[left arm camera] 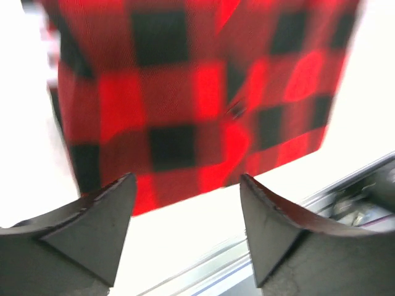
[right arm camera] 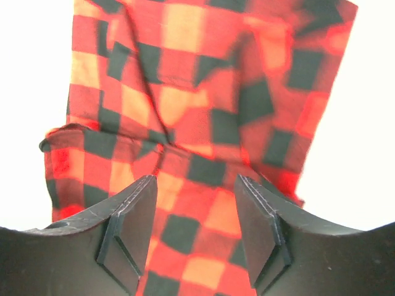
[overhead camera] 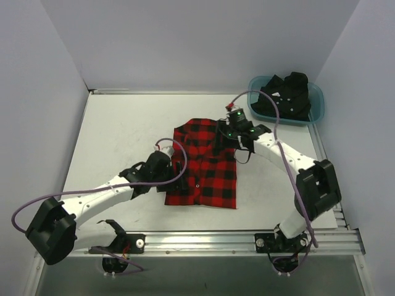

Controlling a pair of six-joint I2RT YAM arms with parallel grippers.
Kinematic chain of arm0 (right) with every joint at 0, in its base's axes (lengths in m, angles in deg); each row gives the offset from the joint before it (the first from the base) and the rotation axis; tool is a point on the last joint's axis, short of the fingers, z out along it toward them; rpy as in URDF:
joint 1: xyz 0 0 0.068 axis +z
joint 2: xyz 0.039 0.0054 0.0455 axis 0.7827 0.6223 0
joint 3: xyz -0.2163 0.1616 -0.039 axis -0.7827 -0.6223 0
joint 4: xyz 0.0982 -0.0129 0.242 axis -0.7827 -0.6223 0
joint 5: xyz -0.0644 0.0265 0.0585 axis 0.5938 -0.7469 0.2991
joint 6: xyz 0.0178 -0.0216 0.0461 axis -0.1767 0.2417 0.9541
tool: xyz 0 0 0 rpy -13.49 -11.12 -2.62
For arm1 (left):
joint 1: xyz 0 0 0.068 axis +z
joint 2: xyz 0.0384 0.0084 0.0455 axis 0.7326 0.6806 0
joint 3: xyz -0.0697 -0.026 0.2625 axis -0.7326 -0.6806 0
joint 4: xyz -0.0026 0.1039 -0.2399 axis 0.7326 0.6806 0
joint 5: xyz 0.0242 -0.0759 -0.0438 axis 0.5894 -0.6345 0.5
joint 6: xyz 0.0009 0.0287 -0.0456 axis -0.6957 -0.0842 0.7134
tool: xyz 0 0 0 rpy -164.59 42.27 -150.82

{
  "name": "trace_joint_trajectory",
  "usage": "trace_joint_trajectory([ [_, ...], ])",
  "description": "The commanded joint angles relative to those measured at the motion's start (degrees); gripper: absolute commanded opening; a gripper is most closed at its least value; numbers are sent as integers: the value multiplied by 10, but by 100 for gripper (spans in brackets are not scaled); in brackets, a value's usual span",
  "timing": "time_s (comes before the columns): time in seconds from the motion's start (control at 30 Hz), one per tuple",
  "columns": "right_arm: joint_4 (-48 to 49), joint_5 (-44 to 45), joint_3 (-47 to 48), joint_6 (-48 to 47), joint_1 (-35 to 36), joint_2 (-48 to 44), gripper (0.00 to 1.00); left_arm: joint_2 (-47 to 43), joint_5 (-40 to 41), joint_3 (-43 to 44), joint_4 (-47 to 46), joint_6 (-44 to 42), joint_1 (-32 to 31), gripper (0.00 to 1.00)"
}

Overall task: Fold and stack the long sleeve shirts
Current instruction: Fold the shirt

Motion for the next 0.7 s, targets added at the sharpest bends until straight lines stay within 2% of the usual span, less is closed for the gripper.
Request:
trace_joint_trajectory([
  [0.0, 20, -137, -78, 70, -67, -49, 54, -25, 27, 65, -16, -13, 33, 75],
  [0.17, 122, -257, -156, 99, -107, -70, 53, 48, -30, 60, -148, -11, 94, 53],
  [0.23, 161, -288, -172, 105, -114, -51, 53, 108, -58, 61, -213, -8, 119, 49],
  [0.3, 209, -302, -185, 118, -117, -34, 52, 147, -73, 69, -228, -11, 133, 45],
  [0.4, 268, -322, -206, 134, -129, 12, 51, 211, -73, 67, -262, -18, 153, 43],
  [0.5, 308, -331, -225, 134, -146, 56, 49, 234, -51, 70, -282, -32, 165, 43],
  [0.67, 283, -325, -194, 98, -165, 90, 48, 224, -32, 85, -291, -55, 166, 50],
])
